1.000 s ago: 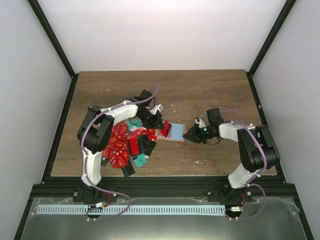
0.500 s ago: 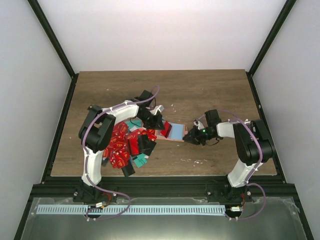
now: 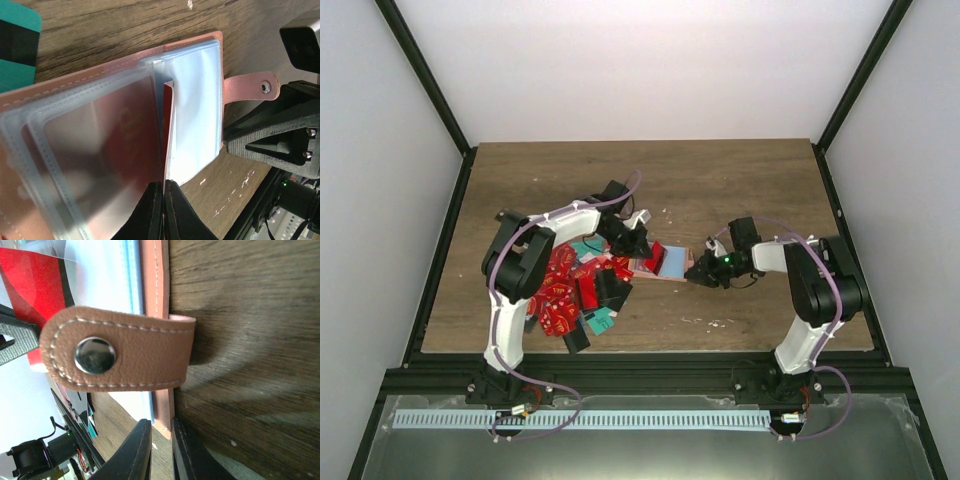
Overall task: Put the credit cards into the card holder
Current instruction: Insert the credit card into the card holder.
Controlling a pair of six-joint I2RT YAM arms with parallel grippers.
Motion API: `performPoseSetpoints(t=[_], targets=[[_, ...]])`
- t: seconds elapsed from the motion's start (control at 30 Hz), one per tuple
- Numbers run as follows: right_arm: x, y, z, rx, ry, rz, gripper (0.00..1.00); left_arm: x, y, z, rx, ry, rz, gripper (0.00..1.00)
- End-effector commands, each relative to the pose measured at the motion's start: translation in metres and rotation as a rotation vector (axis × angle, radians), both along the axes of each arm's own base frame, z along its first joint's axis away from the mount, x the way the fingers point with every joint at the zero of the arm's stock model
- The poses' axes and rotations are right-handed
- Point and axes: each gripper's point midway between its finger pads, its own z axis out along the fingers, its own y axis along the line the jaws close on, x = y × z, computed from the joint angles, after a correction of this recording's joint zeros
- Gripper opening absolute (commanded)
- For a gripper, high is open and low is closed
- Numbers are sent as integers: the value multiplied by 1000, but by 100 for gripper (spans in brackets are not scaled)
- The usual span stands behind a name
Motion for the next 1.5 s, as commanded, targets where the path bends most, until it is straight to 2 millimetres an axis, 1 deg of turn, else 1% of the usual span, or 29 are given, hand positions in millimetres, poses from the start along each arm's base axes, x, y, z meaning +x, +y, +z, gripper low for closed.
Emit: performPoseSetpoints(t=[0.0, 0.67, 1.2, 1.47], targets=[[7, -3, -7, -40, -10, 2, 15, 4, -9, -6, -19, 1, -14, 4], [7, -3, -9, -40, 2, 6, 14, 11, -16, -15, -42, 12, 16, 4], [11, -2, -9, -38, 4, -7, 13, 6, -25, -23, -96, 73, 52, 4], [16, -2, -7, -41, -3, -9, 13, 7, -29, -25, -104, 65, 57, 4]])
